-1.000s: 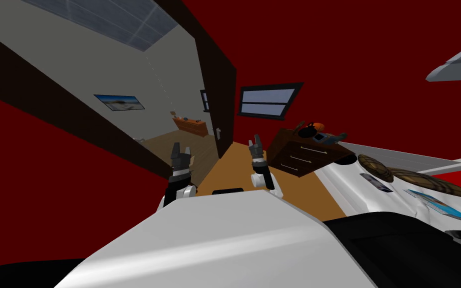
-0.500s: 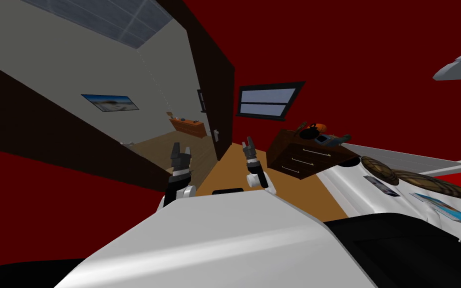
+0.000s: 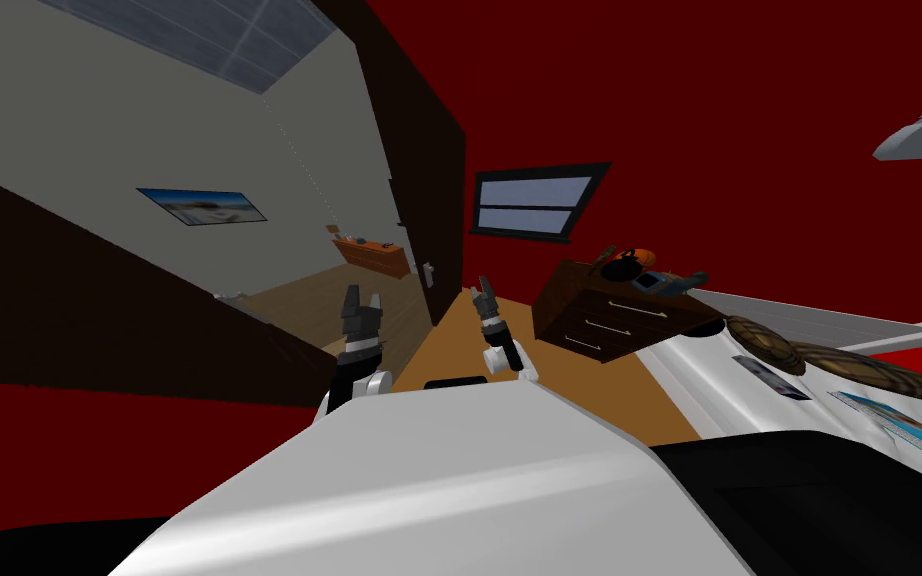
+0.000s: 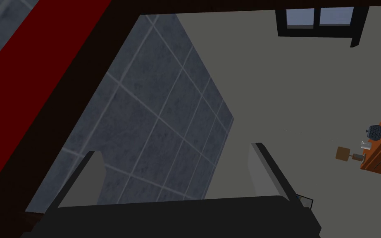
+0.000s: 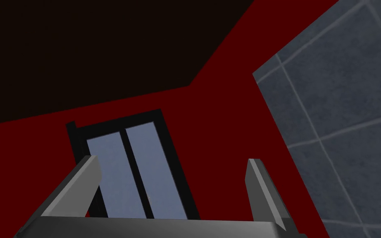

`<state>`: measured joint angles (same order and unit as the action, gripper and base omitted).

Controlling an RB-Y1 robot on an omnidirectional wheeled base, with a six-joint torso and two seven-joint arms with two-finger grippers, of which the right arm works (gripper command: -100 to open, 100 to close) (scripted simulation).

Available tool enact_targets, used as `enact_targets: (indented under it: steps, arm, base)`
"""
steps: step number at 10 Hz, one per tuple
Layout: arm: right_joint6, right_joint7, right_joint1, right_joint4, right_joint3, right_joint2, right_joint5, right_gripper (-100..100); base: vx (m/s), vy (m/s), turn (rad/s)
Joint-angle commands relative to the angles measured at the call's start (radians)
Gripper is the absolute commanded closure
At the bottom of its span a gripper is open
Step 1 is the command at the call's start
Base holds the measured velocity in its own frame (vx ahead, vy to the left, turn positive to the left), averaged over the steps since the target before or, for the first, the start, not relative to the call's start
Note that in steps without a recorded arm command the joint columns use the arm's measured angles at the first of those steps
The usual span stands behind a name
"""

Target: Push the door open

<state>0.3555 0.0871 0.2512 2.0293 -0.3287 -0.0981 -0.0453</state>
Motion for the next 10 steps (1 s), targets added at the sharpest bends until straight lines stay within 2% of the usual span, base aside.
enact_targets:
  steps: [1,5,8,10]
  arm:
    - [0.000,0.007,-0.024,-0.036,-0.038,-0.001,0.003,-100]
    - [0.000,0.020,-0.063,-0.092,-0.097,-0.006,0.009,-100]
    - [0.000,0.037,-0.112,-0.163,-0.170,-0.011,0.016,-100]
    - [-0.001,0.044,-0.131,-0.192,-0.200,-0.013,0.019,-100]
  base:
    - [0.127,-0.038,-0.045]
    - [0.116,-0.023,-0.030]
    - [0.140,-0.031,-0.040]
    - [0.126,-0.031,-0.031]
